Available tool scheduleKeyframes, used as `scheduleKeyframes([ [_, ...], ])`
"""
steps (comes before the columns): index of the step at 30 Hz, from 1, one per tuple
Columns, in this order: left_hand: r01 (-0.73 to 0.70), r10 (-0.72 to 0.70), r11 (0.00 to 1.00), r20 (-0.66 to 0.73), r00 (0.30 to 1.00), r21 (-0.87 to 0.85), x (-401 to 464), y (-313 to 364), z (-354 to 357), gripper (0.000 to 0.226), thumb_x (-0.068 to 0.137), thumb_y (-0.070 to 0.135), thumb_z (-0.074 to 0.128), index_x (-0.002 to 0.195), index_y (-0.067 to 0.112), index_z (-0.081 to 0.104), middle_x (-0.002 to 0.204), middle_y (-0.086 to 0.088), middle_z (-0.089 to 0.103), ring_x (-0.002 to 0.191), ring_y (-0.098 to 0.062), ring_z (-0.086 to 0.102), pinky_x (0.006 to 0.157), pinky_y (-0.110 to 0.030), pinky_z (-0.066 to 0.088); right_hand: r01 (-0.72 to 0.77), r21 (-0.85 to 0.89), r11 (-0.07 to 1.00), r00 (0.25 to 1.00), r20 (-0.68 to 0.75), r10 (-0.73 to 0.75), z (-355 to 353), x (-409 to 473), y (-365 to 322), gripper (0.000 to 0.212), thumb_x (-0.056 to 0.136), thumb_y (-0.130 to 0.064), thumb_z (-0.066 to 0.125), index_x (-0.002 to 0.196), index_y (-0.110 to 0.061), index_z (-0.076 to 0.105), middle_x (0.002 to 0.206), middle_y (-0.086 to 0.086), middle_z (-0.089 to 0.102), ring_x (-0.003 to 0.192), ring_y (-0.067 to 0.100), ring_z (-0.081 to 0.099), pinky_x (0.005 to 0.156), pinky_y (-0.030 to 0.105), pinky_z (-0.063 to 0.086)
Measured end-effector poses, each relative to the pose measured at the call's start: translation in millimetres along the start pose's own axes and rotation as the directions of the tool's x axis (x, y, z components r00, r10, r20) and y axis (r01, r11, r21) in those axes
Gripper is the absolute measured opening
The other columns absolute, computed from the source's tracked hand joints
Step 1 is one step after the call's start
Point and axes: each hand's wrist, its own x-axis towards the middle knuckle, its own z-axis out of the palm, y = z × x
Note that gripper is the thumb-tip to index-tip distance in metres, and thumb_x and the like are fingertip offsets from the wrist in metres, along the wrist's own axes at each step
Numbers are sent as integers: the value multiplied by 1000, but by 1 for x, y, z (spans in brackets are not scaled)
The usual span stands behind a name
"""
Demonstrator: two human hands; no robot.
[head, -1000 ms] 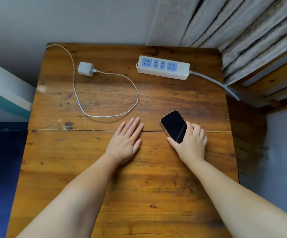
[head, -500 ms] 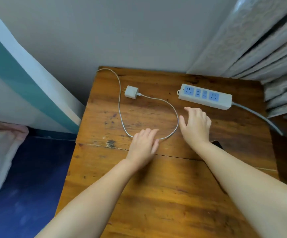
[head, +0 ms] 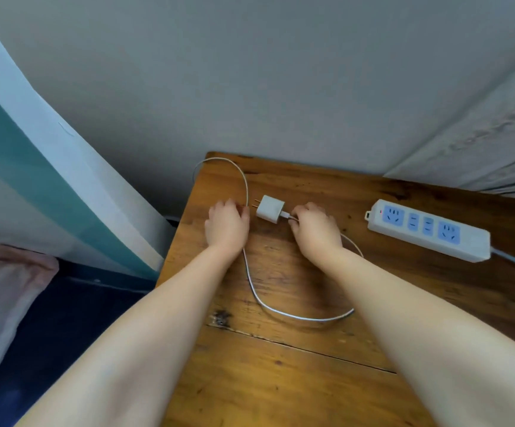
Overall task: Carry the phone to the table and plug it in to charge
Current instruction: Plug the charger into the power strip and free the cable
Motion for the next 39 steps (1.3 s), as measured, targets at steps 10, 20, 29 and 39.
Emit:
scheduleKeyframes([
  [10, -8, 8, 1000, 107, 994, -1, -10, 18, 4, 13, 90, 20, 53, 94, 8, 56, 91, -11, 65, 89, -34, 62, 74, -39, 50, -36, 471, 882, 992, -88, 88, -40, -40, 39, 19, 96, -24, 46, 108, -21, 62, 90, -7, 62, 82, 10, 58, 69, 24, 47],
  [20, 402, -13, 578, 484, 875, -710, -105, 91, 19, 22, 92, -6, 41, 105, 2, 56, 79, -11, 61, 67, -18, 62, 59, -25, 57, -267, 467, 843, 907, -174, 384, -109, -105, 150, 23, 91, -33, 54, 101, -17, 68, 97, 1, 68, 91, 16, 58, 74, 31, 43],
  [29, 521, 137, 590, 712, 688, -617, -157, 117, 41, 13, 93, 7, 49, 100, 14, 58, 90, -7, 68, 80, -16, 67, 91, -42, 51, -232, 196, 953, 955, -141, 261, -157, -79, 204, 19, 92, -21, 52, 92, -16, 70, 97, 8, 70, 87, 22, 58, 68, 30, 39],
  [39, 560, 4, 243, 578, 816, -792, -134, 120, 32, 51, 93, 54, 35, 94, 15, 68, 98, -5, 72, 102, -19, 65, 89, -43, 41, -345, -93, 934, 936, 39, 350, -163, -57, 207, 51, 86, -52, 53, 117, -12, 50, 106, 14, 66, 93, 31, 63, 72, 36, 51],
])
